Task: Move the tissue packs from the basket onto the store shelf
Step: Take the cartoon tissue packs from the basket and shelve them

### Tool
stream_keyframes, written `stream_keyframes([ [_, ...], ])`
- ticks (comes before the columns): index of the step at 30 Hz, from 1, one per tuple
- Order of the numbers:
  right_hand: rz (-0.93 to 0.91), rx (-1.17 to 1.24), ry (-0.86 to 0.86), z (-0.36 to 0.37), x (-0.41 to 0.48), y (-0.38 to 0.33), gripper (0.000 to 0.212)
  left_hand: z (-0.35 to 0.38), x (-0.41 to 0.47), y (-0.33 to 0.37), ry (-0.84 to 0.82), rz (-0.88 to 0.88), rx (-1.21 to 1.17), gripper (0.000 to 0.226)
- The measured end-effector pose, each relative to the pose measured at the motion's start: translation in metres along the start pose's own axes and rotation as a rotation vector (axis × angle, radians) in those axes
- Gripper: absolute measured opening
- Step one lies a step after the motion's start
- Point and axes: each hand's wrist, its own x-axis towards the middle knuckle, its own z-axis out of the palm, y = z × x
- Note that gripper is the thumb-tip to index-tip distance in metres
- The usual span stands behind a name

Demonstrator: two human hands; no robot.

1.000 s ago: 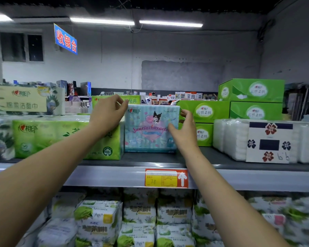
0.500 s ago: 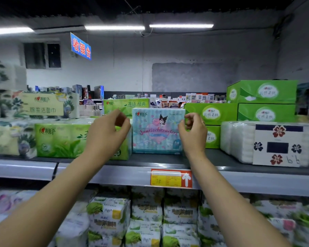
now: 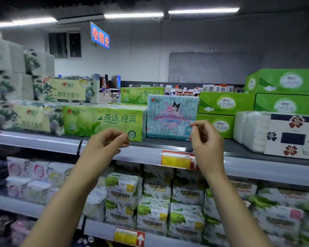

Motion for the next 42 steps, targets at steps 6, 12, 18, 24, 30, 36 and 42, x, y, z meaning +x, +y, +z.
stream_keyframes([
  [6,0.273,0.193,-0.042,-0.036,-0.047,-0.004,0.015,0.006,-0.033,-0.020,0.073,-0.110,-0.052,0.011],
  [12,0.447,0.308,-0.046,-0.049,-0.063,0.009,0.018,0.009,-0.049,-0.026,0.087,-0.206,-0.110,0.014],
  [18,0.606,0.349,-0.092,-0.046,-0.087,0.027,0.018,0.009,-0.059,-0.026,0.121,-0.260,-0.084,0.014],
  [24,0.636,0.370,-0.072,-0.039,-0.097,0.017,0.020,0.002,-0.071,-0.028,0.101,-0.291,-0.093,0.016],
  [30,0.591,0.316,-0.070,-0.022,-0.104,-0.010,0.019,-0.027,-0.077,-0.031,0.073,-0.254,-0.101,0.017],
  [36,0.584,0.295,-0.026,0.014,-0.122,-0.047,0.018,-0.077,-0.079,-0.042,0.028,-0.271,-0.144,0.018],
  [42,0.583,0.283,-0.005,0.071,-0.152,-0.084,0.018,-0.153,-0.080,-0.056,0.000,-0.303,-0.171,0.019],
])
